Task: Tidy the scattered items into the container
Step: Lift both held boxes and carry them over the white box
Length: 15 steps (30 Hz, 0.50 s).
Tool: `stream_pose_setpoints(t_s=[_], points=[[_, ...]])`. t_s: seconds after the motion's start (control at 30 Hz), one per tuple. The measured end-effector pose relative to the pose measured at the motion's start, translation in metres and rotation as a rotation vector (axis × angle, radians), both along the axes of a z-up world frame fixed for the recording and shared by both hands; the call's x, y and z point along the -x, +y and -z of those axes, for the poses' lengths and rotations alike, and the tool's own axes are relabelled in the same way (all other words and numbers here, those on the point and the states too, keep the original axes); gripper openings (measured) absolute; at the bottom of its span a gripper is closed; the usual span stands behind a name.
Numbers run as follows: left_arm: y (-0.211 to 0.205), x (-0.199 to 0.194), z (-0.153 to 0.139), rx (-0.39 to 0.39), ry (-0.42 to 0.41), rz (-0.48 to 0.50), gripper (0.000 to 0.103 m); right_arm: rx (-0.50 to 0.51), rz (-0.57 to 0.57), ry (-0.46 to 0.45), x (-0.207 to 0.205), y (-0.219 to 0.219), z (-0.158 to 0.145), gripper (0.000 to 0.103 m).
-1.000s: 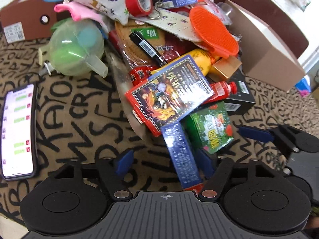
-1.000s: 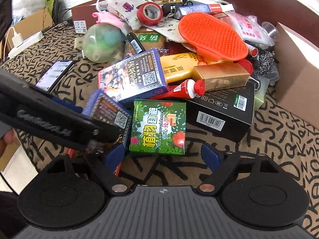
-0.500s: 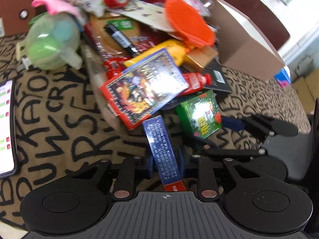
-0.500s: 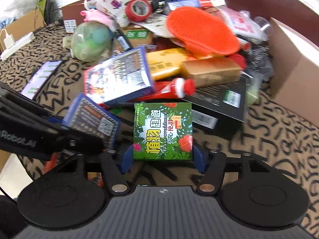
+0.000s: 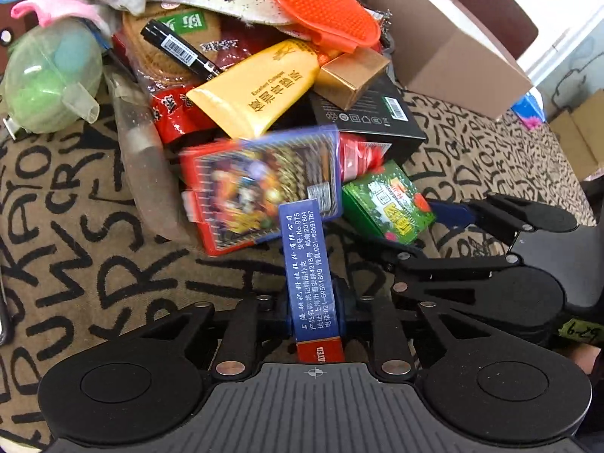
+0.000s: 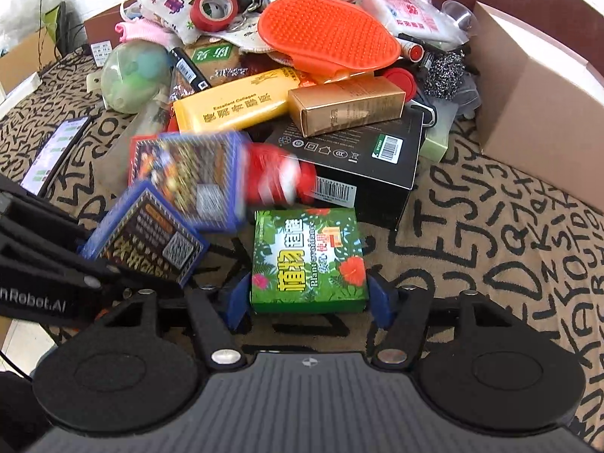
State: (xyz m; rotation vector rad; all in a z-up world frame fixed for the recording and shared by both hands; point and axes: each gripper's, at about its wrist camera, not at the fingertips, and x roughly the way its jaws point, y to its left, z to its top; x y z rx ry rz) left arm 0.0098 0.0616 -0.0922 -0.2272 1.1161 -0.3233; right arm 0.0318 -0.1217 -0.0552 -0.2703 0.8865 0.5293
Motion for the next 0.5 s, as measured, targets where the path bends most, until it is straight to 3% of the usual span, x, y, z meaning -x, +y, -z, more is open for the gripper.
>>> stream_pose_setpoints(t_s=[0.03,0.13,0.5], points=[[0.0,0.0,0.001,0.004,0.004,-0.005,0.023,-0.004,0.002,0.0,-0.001,0.0,0.001,0.069],[-0.001,0.001,0.0,0.003,0.006,0.011,0.017,-0.015,0.001,0.006,-0.001,-0.003,0.002,0.067],[-0.022,-0.006,-0.046,-0.022,-0.122,0.095,0.016,-0.066,0.04,-0.063,0.001,-0.03,-0.025,0.066]])
